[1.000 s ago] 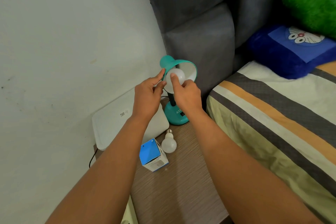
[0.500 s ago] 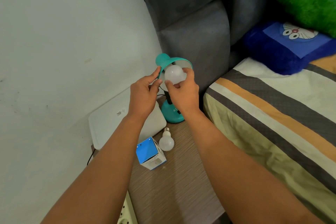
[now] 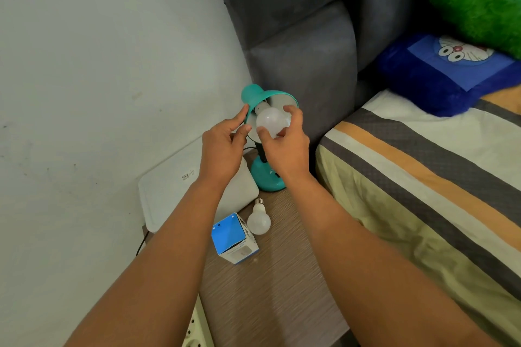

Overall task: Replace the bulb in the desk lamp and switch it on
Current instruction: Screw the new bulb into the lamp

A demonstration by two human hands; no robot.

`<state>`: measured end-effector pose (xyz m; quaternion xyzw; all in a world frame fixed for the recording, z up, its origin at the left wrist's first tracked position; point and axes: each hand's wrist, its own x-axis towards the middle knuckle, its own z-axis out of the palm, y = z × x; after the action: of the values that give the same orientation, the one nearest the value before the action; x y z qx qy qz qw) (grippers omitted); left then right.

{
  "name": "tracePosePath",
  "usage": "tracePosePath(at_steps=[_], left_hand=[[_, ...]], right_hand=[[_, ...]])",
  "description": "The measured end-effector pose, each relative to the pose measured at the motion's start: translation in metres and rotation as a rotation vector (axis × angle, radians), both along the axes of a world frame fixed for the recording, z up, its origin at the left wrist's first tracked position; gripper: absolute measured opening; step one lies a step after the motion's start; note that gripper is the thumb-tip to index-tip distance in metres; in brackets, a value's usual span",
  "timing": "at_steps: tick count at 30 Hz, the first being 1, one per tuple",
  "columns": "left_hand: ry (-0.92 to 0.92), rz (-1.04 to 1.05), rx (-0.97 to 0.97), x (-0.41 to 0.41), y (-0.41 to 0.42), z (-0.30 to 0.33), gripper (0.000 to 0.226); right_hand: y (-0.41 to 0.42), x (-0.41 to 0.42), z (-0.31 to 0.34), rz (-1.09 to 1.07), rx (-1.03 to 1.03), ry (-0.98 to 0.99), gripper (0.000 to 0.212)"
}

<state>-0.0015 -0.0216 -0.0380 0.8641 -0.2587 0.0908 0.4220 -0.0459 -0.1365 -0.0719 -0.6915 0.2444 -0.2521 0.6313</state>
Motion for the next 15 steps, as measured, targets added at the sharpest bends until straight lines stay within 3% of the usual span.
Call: tracePosePath(at_steps=[3,9,15], left_hand=[[0.006,-0.002,0.007,0.000,0.000,0.000,0.041],[0.013,0.007,0.007,-0.002,0.000,0.001,0.041],[0.012,0.002,0.015,-0.001,-0.001,0.000,0.041]], right_hand=[[0.001,0.004,0.003,-0.004,0.031,0.076,0.050],[-0.001,0.003,0.013,-0.028,0.151,0.037,0.057],[-0.002,-0.001,0.008,0.094,0.053,0.004,0.059]])
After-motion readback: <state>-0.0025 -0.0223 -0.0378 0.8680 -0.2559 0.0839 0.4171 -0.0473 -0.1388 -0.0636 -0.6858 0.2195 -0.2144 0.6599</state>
